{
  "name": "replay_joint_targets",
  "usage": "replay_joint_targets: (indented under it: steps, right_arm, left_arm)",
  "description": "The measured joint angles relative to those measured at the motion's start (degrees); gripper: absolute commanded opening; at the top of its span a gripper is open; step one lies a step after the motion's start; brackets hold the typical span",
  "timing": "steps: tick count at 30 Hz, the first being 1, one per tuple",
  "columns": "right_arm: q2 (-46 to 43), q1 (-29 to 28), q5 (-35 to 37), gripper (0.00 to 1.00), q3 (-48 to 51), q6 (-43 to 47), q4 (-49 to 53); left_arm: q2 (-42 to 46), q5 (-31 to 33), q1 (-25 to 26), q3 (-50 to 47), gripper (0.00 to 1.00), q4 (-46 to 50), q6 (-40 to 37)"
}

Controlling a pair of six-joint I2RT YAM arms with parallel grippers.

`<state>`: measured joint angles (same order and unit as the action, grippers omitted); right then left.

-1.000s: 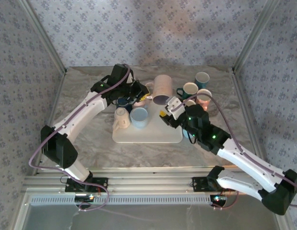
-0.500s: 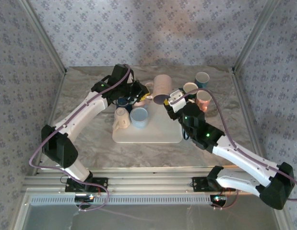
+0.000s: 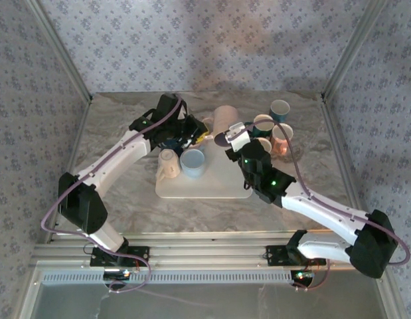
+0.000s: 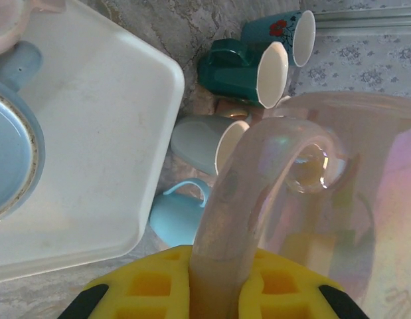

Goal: Turn the mug right side up

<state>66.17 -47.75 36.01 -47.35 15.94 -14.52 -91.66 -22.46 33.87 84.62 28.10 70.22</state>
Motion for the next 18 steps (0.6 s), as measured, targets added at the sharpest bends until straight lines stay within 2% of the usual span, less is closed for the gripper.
replay_joint_targets:
  steps: [4,6,8,11,18]
  right_arm:
    - [0.68,0.22,0.11,0.0,0.7,0.42,0.07]
    - [0.68,0.24,0.0,0.0,0.7,0.35,0.09]
    - [0.66,0.37,-0.35,0.0,0.7,-0.07,0.13]
    - [0.48,1.4,-1.97,0.0,0.7,-2.67,1.9]
    - [-2.21,4.09,-6.93,0.0,0.7,-10.45,6.1]
  left_arm:
    - [1.03,0.63,0.0,-1.05,0.03,-0.07,1.01]
    - [1.03,0.66,0.0,-1.14,0.09,-0.15,1.27]
    - [1.14,0.68,0.0,-1.14,0.29,-0.31,1.22]
    - [2.08,0.63,0.0,-1.33,0.49,-1.97,1.27]
    - [7.37,1.16,0.02,-5.11,0.74,-8.11,1.11]
